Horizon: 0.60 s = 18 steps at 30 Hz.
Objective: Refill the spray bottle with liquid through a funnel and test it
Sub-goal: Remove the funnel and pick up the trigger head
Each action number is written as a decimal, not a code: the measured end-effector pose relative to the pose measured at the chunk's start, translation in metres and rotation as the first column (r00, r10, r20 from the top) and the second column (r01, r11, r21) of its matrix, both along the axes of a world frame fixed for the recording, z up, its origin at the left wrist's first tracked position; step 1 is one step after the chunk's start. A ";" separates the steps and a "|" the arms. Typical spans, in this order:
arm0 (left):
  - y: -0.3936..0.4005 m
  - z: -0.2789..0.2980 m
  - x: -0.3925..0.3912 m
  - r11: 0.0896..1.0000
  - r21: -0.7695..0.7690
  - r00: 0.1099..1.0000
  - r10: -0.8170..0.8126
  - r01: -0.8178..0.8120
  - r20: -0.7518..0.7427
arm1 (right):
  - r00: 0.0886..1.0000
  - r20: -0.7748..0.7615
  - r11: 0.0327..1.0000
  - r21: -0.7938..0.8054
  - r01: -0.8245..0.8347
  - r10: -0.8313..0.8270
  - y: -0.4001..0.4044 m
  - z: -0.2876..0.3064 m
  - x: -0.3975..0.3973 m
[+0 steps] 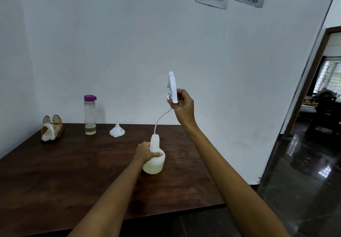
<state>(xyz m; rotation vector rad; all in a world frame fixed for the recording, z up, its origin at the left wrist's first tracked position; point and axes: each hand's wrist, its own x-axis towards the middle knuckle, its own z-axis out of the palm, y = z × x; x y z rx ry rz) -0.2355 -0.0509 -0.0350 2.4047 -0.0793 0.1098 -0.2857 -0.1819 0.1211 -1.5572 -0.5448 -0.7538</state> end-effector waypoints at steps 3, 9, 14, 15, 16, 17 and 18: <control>0.000 0.000 0.000 1.000 -0.004 1.000 0.000 0.000 0.000 | 0.995 -0.095 0.995 -0.095 -0.042 0.033 0.003 -0.007 0.003; 0.002 -0.001 0.002 1.000 -0.021 1.000 0.001 -0.001 -0.011 | 0.971 -0.141 0.969 -0.127 -0.213 0.195 0.014 0.008 -0.011; 0.001 0.001 0.000 1.000 -0.023 1.000 0.001 -0.001 -0.019 | 0.906 -0.343 0.849 -0.373 -0.375 0.249 0.023 0.034 -0.027; 0.001 0.001 0.000 1.000 -0.025 1.000 0.000 -0.001 -0.020 | 0.895 -0.386 0.812 -0.435 -0.389 0.223 0.025 0.034 -0.026; 0.000 0.001 -0.001 1.000 -0.023 1.000 -0.001 0.001 -0.018 | 0.887 -0.415 0.784 -0.475 -0.401 0.202 0.026 0.032 -0.025; 0.000 0.001 -0.002 1.000 -0.018 1.000 -0.002 0.001 -0.020 | 0.882 -0.433 0.771 -0.493 -0.403 0.184 0.027 0.028 -0.023; 0.000 0.002 -0.003 1.000 -0.019 1.000 -0.003 0.003 -0.020 | 0.879 -0.445 0.773 -0.492 -0.399 0.171 0.028 0.024 -0.021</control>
